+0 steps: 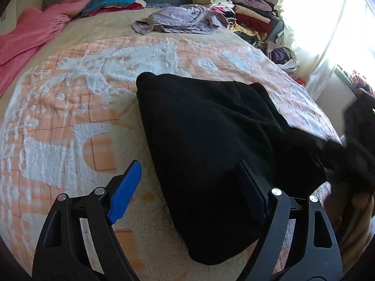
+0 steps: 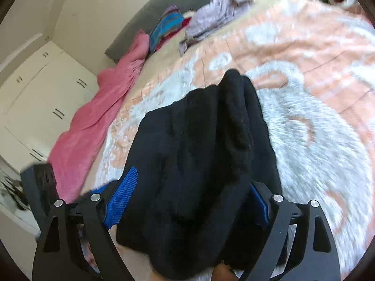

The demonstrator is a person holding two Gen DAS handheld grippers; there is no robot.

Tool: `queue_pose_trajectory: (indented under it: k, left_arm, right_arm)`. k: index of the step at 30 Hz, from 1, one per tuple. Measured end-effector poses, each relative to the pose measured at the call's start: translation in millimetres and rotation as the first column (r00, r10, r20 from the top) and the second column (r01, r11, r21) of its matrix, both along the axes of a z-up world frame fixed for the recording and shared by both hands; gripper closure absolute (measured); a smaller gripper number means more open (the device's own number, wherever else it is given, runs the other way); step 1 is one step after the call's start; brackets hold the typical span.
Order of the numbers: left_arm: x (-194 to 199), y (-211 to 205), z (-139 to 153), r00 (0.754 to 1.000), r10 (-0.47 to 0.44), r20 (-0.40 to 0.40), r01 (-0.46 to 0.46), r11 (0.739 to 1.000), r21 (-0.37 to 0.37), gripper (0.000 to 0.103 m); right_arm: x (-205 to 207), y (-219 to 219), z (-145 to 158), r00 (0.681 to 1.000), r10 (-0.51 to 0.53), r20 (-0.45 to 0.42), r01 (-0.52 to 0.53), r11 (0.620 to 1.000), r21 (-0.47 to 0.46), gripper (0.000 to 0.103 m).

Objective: Fold small clothes

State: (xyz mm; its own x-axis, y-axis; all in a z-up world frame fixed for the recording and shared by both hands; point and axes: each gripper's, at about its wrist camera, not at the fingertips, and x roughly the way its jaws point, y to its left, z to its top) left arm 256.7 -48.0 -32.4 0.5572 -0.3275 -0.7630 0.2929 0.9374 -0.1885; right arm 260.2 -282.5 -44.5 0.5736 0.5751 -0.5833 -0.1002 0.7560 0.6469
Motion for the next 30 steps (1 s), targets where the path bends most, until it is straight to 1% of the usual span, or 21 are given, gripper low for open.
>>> queue_pose_trajectory:
  k: [1, 2, 3, 5, 6, 7, 8, 10, 11, 12, 13, 14, 15, 16, 17, 19, 23, 24, 27, 28, 30]
  left_arm:
    - [0, 1, -1, 1.000, 0.008, -0.005, -0.008, 1.000, -0.010, 0.029]
    - [-2, 2, -2, 1.000, 0.011, -0.006, -0.011, 1.000, -0.017, 0.029]
    - [-2, 2, -2, 1.000, 0.012, -0.005, -0.012, 1.000, -0.020, 0.029]
    - [-5, -1, 1, 1.000, 0.004, 0.000, -0.004, 1.000, -0.019, 0.029]
    - [-6, -2, 2, 1.000, -0.001, 0.007, 0.001, 1.000, -0.016, 0.029]
    - [-9, -5, 5, 1.000, -0.016, 0.013, 0.017, 0.999, -0.027, 0.029]
    - [-12, -6, 6, 1.000, -0.028, 0.015, 0.028, 0.999, -0.040, 0.029]
    - [-17, -12, 5, 0.998, -0.055, 0.013, 0.055, 0.997, -0.054, 0.029]
    - [-19, -16, 4, 0.998, -0.064, 0.011, 0.064, 0.997, -0.047, 0.029]
    - [-19, -20, 1, 0.998, -0.068, 0.007, 0.068, 0.997, -0.037, 0.028]
    - [-21, -24, -2, 0.997, -0.071, 0.008, 0.071, 0.997, -0.020, 0.026]
    - [-22, -26, -4, 0.997, -0.071, 0.010, 0.071, 0.997, -0.008, 0.026]
    - [-23, -27, -6, 0.997, -0.073, 0.007, 0.073, 0.997, -0.007, 0.025]
    - [-23, -28, -7, 0.997, -0.071, 0.006, 0.071, 0.997, -0.008, 0.025]
    - [-24, -28, -8, 0.997, -0.071, 0.004, 0.071, 0.997, -0.008, 0.025]
    - [-25, -27, -8, 0.997, -0.072, 0.004, 0.072, 0.997, -0.008, 0.025]
    - [-25, -24, -9, 0.997, -0.072, -0.006, 0.072, 0.997, -0.022, 0.025]
    - [-25, -24, -9, 0.997, -0.072, -0.007, 0.072, 0.997, -0.025, 0.025]
    - [-29, -22, -9, 0.997, -0.073, -0.009, 0.073, 0.997, -0.031, 0.025]
    - [-30, -21, -9, 0.997, -0.073, -0.010, 0.072, 0.997, -0.034, 0.025]
    - [-33, -20, -9, 0.997, -0.071, -0.008, 0.070, 0.997, -0.037, 0.025]
  right_arm:
    - [5, 3, -1, 1.000, 0.004, 0.000, -0.004, 0.999, -0.044, 0.061]
    - [5, 6, 0, 1.000, 0.019, 0.019, -0.017, 0.997, -0.071, 0.076]
    - [4, 9, 3, 0.999, 0.034, 0.038, -0.031, 0.996, -0.082, 0.082]
    - [-8, 12, 18, 0.991, 0.060, 0.117, -0.043, 0.989, -0.144, 0.085]
    - [-13, 12, 26, 0.985, 0.065, 0.159, -0.039, 0.986, -0.164, 0.086]
    - [-17, 11, 33, 0.980, 0.067, 0.188, -0.033, 0.984, -0.177, 0.086]
    - [-21, 9, 36, 0.977, 0.059, 0.203, -0.015, 0.978, -0.210, 0.086]
    - [-17, 9, 30, 0.981, 0.055, 0.187, -0.003, 0.963, -0.269, 0.085]
    - [-16, 8, 24, 0.984, 0.056, 0.167, -0.008, 0.961, -0.278, 0.085]
    - [-14, 7, 15, 0.990, 0.058, 0.131, -0.019, 0.959, -0.283, 0.082]
    - [-13, 5, 7, 0.993, 0.039, 0.110, -0.005, 0.956, -0.292, 0.077]
    - [-17, 2, 2, 0.994, 0.024, 0.107, 0.008, 0.958, -0.288, 0.073]
    - [-19, -3, -3, 0.995, 0.008, 0.101, 0.019, 0.965, -0.262, 0.071]
    - [-20, -3, -5, 0.995, -0.001, 0.098, 0.026, 0.968, -0.248, 0.071]
    - [-24, -5, -6, 0.995, -0.018, 0.100, 0.041, 0.971, -0.235, 0.070]
    - [-32, -5, -5, 0.993, -0.039, 0.107, 0.065, 0.967, -0.245, 0.062]
    - [-49, -6, 1, 0.988, -0.080, 0.131, 0.114, 0.953, -0.282, 0.058]
    - [-52, -5, 3, 0.987, -0.088, 0.136, 0.125, 0.947, -0.296, 0.055]
    - [-60, -3, 6, 0.983, -0.098, 0.156, 0.146, 0.932, -0.332, 0.053]
    - [-61, -2, 7, 0.982, -0.103, 0.158, 0.152, 0.928, -0.341, 0.050]
    - [-66, -1, 10, 0.979, -0.116, 0.168, 0.170, 0.919, -0.356, 0.048]
